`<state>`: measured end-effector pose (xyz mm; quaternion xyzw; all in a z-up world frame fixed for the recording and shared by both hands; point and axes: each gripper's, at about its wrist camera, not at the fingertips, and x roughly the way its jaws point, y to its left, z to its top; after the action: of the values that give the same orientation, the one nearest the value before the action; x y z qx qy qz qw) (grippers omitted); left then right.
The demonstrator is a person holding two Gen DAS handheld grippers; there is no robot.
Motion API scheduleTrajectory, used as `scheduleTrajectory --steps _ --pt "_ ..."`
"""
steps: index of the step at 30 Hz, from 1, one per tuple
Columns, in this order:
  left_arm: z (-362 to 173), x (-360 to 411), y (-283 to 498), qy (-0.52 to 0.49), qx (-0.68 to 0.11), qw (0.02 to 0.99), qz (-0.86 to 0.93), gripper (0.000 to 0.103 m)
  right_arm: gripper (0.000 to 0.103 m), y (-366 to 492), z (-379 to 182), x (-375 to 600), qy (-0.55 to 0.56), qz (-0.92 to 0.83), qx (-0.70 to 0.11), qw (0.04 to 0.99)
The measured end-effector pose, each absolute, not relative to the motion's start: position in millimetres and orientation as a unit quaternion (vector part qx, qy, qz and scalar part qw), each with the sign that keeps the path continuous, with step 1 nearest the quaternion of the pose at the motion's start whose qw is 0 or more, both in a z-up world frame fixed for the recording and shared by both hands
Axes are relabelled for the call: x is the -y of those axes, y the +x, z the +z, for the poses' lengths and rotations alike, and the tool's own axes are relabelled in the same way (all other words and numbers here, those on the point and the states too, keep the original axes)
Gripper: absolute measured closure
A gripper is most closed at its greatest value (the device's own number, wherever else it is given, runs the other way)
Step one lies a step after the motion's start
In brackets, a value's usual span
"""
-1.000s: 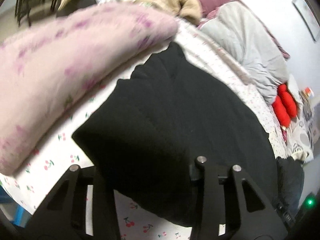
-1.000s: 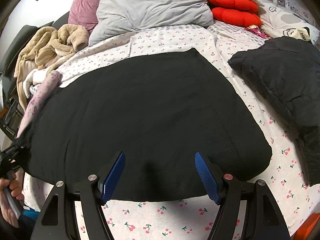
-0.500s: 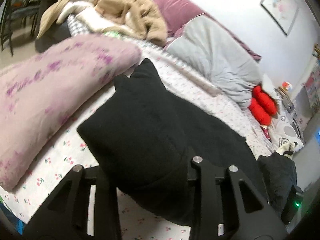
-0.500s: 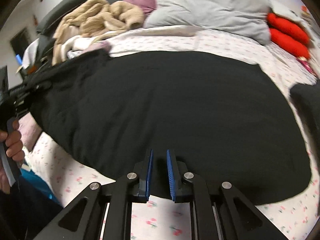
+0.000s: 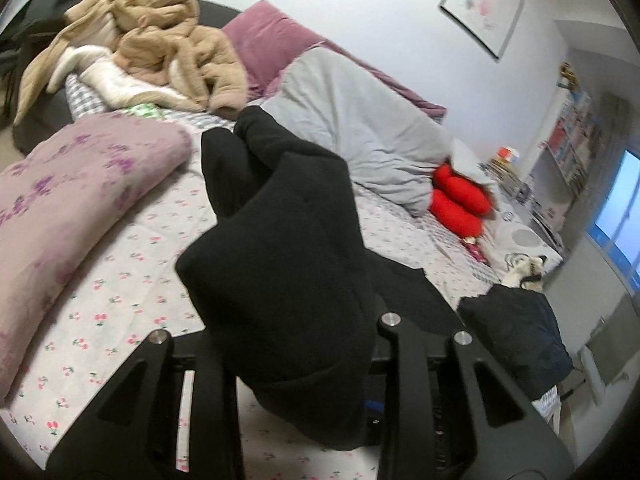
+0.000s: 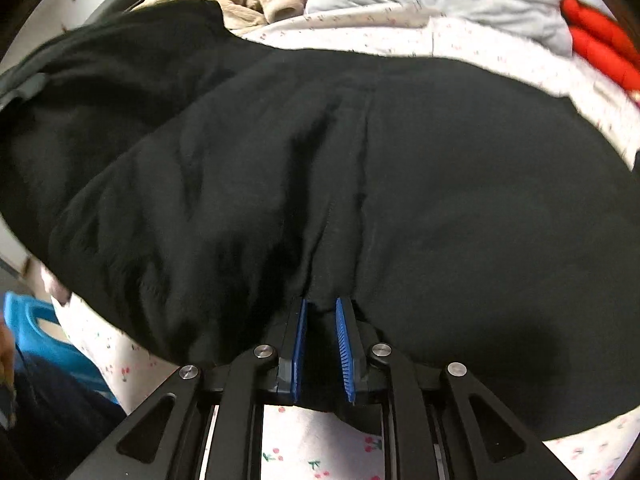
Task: Fold large clothes
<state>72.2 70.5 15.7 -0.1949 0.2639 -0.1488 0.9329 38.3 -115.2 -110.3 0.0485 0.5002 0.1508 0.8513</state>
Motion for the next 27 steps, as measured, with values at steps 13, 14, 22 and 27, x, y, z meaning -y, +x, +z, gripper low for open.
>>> scheduleTrajectory --steps 13,14,22,27 --pt "31 -54 65 -0.174 -0.245 0.936 -0.181 0.071 0.087 47 -109 126 0.072 0.145 -0.498 0.852" --pt "32 -54 66 -0.174 -0.245 0.936 -0.182 0.071 0.087 49 -104 127 0.073 0.139 -0.494 0.855" --pt "31 -55 69 -0.185 -0.247 0.933 -0.187 0.071 0.087 99 -95 138 0.099 0.127 -0.49 0.857" --pt "34 -47 67 -0.164 -0.239 0.938 -0.188 0.071 0.087 149 -101 138 0.125 0.122 -0.503 0.846"
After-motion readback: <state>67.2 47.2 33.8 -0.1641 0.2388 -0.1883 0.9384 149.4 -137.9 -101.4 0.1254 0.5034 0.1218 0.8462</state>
